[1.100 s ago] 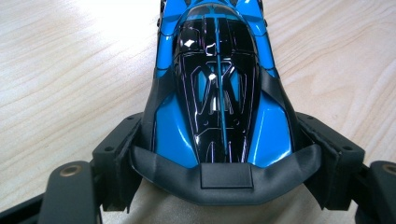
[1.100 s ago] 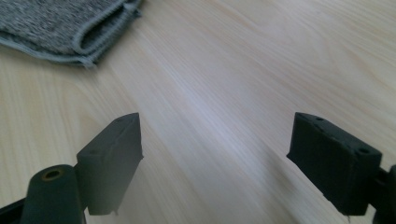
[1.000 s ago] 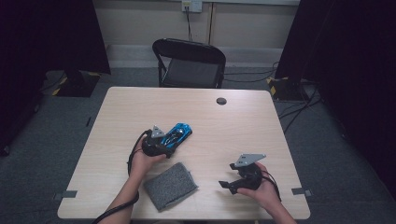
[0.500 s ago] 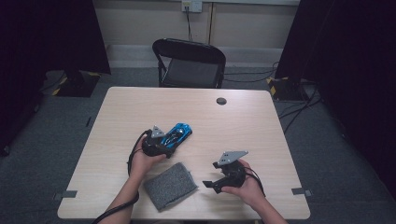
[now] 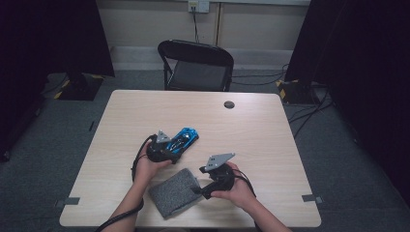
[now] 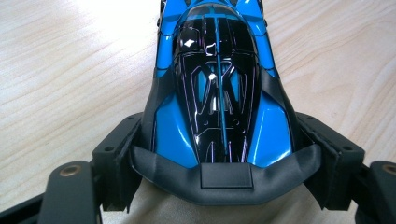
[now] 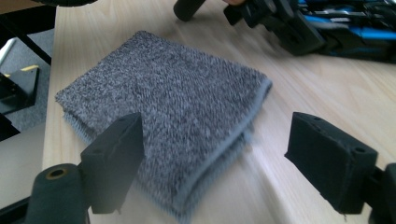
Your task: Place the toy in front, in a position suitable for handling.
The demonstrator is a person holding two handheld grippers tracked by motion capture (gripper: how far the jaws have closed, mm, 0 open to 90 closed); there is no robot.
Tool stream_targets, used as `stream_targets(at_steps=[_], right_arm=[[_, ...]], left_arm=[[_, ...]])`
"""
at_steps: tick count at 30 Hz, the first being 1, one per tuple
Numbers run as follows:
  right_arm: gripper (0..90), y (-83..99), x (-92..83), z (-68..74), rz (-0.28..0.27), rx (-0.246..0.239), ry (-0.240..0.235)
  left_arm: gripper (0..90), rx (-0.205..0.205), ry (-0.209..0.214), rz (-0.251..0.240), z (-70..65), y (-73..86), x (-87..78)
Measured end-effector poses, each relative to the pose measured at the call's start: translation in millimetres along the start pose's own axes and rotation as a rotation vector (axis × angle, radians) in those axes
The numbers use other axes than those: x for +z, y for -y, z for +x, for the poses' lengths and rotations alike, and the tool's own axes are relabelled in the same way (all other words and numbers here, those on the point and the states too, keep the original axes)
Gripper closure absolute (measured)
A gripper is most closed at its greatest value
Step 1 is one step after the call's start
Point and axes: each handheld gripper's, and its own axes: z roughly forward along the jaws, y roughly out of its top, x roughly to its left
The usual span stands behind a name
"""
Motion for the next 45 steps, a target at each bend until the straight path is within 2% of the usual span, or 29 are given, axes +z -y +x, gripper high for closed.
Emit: stream_targets(at_steps=[7,10,13,15,19,20,25,28,31,33,34,35,38,42,45], right_arm=[[24.4,-17.5,15.9,3.9,-0.034,-0.029,-0.056],[24.7,-20.0,21.5,5.4,-0.019,-0.043,-0.063],[26.9,-19.8,33.4,7.9,0.026,-0.092,-0.066],[27.4,-17.9,37.9,8.6,0.035,-0.094,-0.071],[29.6,-15.3,43.5,10.5,0.054,-0.107,-0.060],[29.6,-12.9,47.7,11.4,0.084,-0.114,-0.059],[32.4,-8.4,52.8,13.7,0.083,-0.118,-0.030],[37.7,-5.5,52.3,13.8,0.067,-0.099,-0.014],[41.6,-5.7,51.9,14.5,0.074,-0.102,-0.008],[50.2,-8.1,50.9,14.8,0.095,-0.095,0.011],[50.2,-8.1,50.9,14.8,0.095,-0.095,0.011],[62.4,-9.4,49.1,12.9,0.105,-0.071,0.024],[67.5,-8.3,47.4,10.6,0.100,-0.039,0.026],[70.1,-8.1,46.8,12.0,0.101,-0.022,0.040],[73.9,-4.5,44.0,9.1,0.074,0.045,0.035]], left_arm=[[24.2,0.003,0.005,0.003,0.4,0.1,-0.2],[24.3,0.002,0.004,0.003,0.3,0.2,-0.3],[24.2,0.004,0.002,0.004,0.4,0.2,-0.5],[24.2,0.004,0.002,0.004,0.4,0.2,-0.5],[24.2,0.005,0.001,0.004,0.4,0.2,-0.5],[24.3,0.005,0.003,0.003,0.5,0.3,-0.5],[24.2,0.004,0.003,0.003,0.3,0.4,-0.6],[24.2,0.005,0.003,0.003,0.3,0.4,-0.7],[24.2,0.004,0.003,0.003,0.3,0.4,-0.7],[24.2,0.004,0.004,0.004,0.3,0.4,-0.7],[24.2,0.004,0.004,0.004,0.3,0.4,-0.7],[24.2,0.005,0.005,0.006,0.4,0.3,-0.9],[24.2,0.005,0.003,0.005,0.2,0.4,-0.8],[24.2,0.003,0.003,0.003,0.2,0.4,-0.6],[24.2,-0.001,0.000,-0.001,-0.4,0.7,-0.5]])
